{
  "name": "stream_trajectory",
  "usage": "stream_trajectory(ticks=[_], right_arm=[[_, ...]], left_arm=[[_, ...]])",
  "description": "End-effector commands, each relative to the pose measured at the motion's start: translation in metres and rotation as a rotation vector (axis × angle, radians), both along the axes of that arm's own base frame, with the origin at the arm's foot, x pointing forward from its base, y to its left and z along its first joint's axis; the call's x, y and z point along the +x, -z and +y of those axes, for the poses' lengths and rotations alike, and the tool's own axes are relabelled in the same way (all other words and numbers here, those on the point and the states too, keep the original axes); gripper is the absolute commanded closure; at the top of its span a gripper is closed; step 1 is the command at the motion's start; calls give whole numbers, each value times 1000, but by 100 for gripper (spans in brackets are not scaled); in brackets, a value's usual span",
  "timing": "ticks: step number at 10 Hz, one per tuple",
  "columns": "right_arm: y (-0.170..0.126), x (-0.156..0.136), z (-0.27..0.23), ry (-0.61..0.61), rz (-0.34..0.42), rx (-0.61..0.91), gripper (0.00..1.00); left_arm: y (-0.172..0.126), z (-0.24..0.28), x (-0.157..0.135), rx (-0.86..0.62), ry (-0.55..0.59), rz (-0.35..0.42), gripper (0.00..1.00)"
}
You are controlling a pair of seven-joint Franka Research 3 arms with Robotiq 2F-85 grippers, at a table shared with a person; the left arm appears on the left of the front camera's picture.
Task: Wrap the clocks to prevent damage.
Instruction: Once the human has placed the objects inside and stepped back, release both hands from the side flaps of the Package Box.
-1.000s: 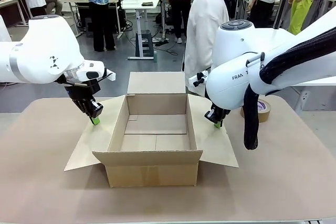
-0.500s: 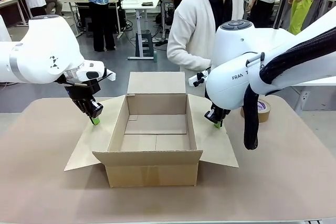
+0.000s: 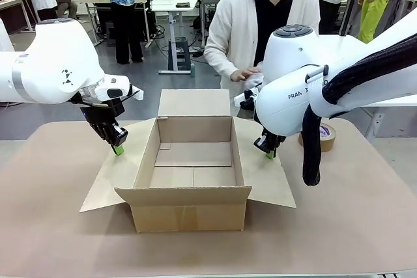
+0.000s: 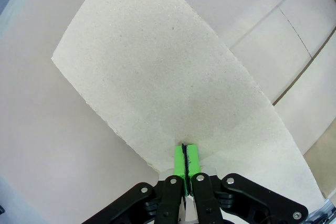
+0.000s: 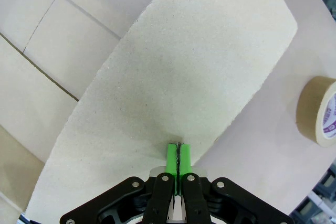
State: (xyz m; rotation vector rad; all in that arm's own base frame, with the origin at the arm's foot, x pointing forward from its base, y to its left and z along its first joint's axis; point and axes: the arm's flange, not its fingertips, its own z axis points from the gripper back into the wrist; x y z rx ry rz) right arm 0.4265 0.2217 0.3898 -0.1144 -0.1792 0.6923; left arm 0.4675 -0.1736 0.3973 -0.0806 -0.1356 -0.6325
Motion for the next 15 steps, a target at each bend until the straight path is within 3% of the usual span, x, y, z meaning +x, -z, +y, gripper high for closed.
stream_trajectory(ticks=[1,15], right_arm=[[1,0,1,-7,-1,-6,96],[1,0,1,-7,-1,-6,96]], left_arm=[[1,1,0,1,0,3,95],[1,1,0,1,0,3,95]])
